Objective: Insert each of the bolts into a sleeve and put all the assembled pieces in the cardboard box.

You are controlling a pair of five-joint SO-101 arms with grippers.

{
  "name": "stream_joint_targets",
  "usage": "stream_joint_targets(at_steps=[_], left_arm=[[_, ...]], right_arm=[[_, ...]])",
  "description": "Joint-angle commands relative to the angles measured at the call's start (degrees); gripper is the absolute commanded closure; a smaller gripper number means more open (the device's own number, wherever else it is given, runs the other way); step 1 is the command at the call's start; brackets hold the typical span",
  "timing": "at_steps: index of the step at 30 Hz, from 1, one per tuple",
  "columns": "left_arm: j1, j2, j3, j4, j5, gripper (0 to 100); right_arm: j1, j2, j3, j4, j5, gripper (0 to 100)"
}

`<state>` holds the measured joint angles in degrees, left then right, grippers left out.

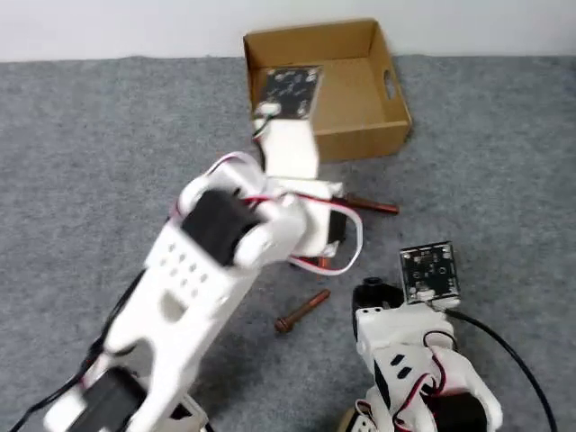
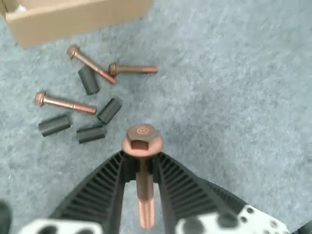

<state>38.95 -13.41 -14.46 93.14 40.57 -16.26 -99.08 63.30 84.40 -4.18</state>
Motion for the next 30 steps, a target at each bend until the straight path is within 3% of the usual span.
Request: stream_joint_targets(at_steps=[1, 9, 17, 24, 30], left_arm=[[-0.4, -12.2, 11.1, -9.4, -0.4, 100], [-0.4, -34.1, 39.4, -30.9, 2.0, 100], [-5.3, -52.6, 59.6, -43.6, 1.8, 100], [-7.2, -65.5, 73.0, -48.1, 2.1, 100], [-6.6, -71.2, 76.7, -49.5, 2.1, 100]], right_arm=[[-3.9, -0.1, -0.8, -3.8, 0.5, 99.0], [-11.8, -0.2, -0.9, -5.0, 0.4, 99.0], [-18.3, 0.3, -1.1, -9.1, 0.8, 99.0], [-21.4, 0.3, -0.8, -9.1, 1.0, 99.0], [-21.7, 0.3, -0.8, -9.4, 3.0, 99.0]])
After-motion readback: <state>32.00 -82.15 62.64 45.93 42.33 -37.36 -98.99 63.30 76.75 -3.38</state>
